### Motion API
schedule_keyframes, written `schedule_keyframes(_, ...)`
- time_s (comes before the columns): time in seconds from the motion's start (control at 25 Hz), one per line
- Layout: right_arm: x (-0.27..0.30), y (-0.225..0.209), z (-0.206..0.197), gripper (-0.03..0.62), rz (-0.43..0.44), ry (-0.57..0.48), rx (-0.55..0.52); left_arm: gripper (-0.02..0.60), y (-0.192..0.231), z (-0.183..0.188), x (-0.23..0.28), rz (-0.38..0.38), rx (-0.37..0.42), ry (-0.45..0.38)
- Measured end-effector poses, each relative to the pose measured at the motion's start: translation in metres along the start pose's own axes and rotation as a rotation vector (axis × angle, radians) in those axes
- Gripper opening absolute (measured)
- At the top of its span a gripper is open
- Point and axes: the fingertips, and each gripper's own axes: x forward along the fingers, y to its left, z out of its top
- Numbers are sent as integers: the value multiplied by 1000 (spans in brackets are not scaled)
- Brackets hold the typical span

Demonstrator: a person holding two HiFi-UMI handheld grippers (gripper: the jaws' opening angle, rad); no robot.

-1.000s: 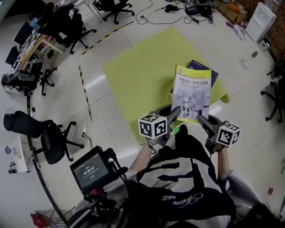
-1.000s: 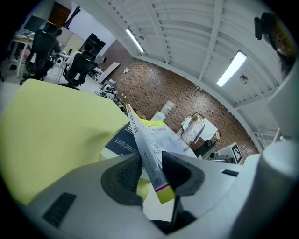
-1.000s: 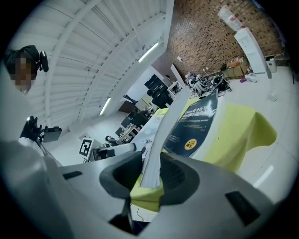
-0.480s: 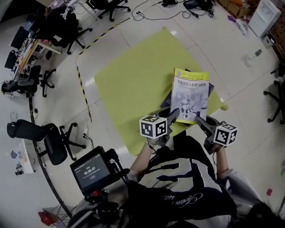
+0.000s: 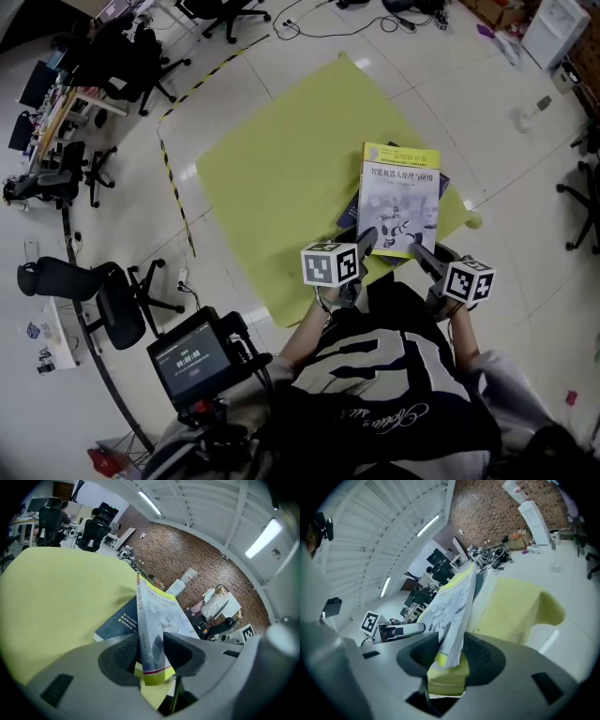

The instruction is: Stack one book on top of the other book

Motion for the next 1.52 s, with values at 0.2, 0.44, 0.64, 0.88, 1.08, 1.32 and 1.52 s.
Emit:
schedule_keyframes(0.2,-12,-4,-11,187,-77,-4,-37,152,11,-9,-18,131,86,12)
schedule_keyframes(0.44,-29,3,-16,187,-118,-96,-22,152,21,-26,-52,96,4,-26)
schedule_keyframes(0.64,-48,23,-36,186,-121,-162,-16,152,7,-39,-81,53,76,-61)
schedule_keyframes(0.88,-53,76,-84,183,-43,-144,-77,152,-19,-56,-126,-58,83,-145)
schedule_keyframes(1.08,-69,132,-133,33,24,-178,-83,150,-35,-85,-178,-118,84,-203)
schedule_keyframes(1.32,-97,166,-194,-3,22,-172,-133,136,-54,-134,-213,-166,77,-222)
schedule_keyframes(1.52,-119,192,-214,-3,36,-208,-148,34,-63,-162,-237,-148,115,-220)
